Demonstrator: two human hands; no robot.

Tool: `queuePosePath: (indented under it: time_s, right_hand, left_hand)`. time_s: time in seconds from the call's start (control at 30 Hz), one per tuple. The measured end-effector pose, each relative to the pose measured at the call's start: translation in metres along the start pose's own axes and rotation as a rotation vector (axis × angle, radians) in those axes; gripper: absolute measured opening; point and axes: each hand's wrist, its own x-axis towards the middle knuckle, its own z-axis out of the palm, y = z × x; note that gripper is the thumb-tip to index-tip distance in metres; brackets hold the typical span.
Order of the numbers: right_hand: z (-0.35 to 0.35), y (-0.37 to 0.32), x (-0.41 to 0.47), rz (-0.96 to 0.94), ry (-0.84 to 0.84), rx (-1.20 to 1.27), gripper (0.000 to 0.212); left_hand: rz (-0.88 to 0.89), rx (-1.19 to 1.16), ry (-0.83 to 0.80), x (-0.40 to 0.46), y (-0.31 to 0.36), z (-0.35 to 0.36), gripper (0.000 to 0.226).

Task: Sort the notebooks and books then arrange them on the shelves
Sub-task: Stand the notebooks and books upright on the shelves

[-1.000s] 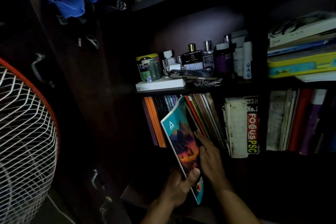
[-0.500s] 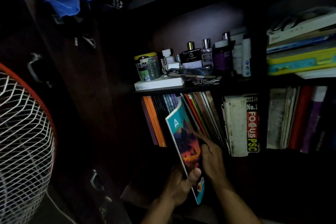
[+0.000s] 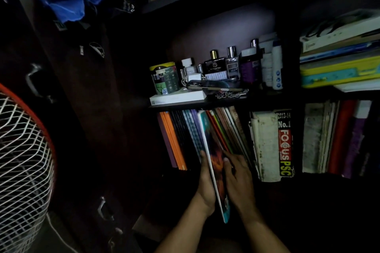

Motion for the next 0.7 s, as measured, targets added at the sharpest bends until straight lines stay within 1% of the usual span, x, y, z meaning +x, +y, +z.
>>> queuePosePath:
  time_s: [0.07, 0.13, 0.17, 0.2, 0.23, 0.27, 0.3, 0.33, 0.37, 0.4, 0.43, 0.47, 0.5, 0.57, 0.6, 0.67, 0.7]
  right_hand:
    - [0.0, -0.002, -0.002, 0.033, -0.134, 0.043, 0.066]
    - [0.0, 0.0, -0.005, 0.061, -0.259, 0.074, 0.095]
    - [0.001, 0.0, -0.006, 0.061, -0.292, 0.078, 0.104]
    - [0.001, -0.001, -0.005, 0.061, -0.298, 0.083, 0.106]
    - [0.001, -0.002, -0.005, 0.056, -0.278, 0.079, 0.103]
    - [0.0, -0.005, -0.005, 0.038, -0.236, 0.06, 0.096]
    - [-0.001, -0.007, -0.006, 0.015, -0.177, 0.032, 0.085]
    - [-0.001, -0.009, -0.007, -0.007, -0.105, 0.006, 0.074]
    - [-0.002, -0.01, -0.008, -0.027, -0.032, -0.018, 0.065]
    - [-0.002, -0.009, -0.008, -0.046, 0.038, -0.043, 0.057]
    - [-0.002, -0.007, -0.007, -0.062, 0.106, -0.07, 0.05]
    - [-0.002, -0.005, -0.006, -0.063, 0.17, -0.103, 0.046]
    - [-0.001, -0.004, -0.006, -0.044, 0.225, -0.128, 0.049]
    - [-0.001, -0.004, -0.006, -0.009, 0.283, -0.163, 0.062]
    - [-0.001, -0.005, -0.007, -0.011, 0.298, -0.176, 0.069]
    - [0.0, -0.006, -0.008, -0.024, 0.307, -0.17, 0.08]
    - [0.002, -0.005, -0.007, -0.022, 0.305, -0.156, 0.084]
  left_hand:
    - [0.008, -0.007, 0.063, 0.009, 0.004, -0.002, 0.084]
    - [-0.014, 0.014, 0.142, 0.017, 0.011, -0.007, 0.073]
    - [-0.028, 0.032, 0.171, 0.021, 0.013, -0.01, 0.07]
    - [-0.052, 0.063, 0.179, 0.025, 0.015, -0.011, 0.068]
    - [-0.057, 0.103, 0.187, 0.026, 0.018, -0.011, 0.067]
    - [-0.047, 0.151, 0.207, 0.028, 0.02, -0.009, 0.064]
    - [0.003, 0.215, 0.253, 0.027, 0.018, -0.008, 0.058]
    - [0.101, 0.308, 0.323, 0.024, 0.017, -0.006, 0.05]
    - [0.237, 0.402, 0.419, 0.018, 0.015, -0.008, 0.043]
    - [0.379, 0.485, 0.507, 0.009, 0.011, -0.01, 0.043]
    - [0.489, 0.617, 0.563, 0.0, 0.004, -0.015, 0.053]
    - [0.512, 0.741, 0.572, -0.009, -0.005, -0.017, 0.066]
    - [0.484, 0.839, 0.558, -0.015, -0.013, -0.021, 0.076]
    - [0.38, 1.078, 0.527, -0.015, -0.028, -0.031, 0.083]
    - [0.361, 1.198, 0.523, -0.009, -0.031, -0.032, 0.086]
    - [0.375, 1.355, 0.572, 0.009, -0.026, -0.027, 0.08]
    - [0.371, 1.37, 0.595, 0.018, -0.021, -0.023, 0.077]
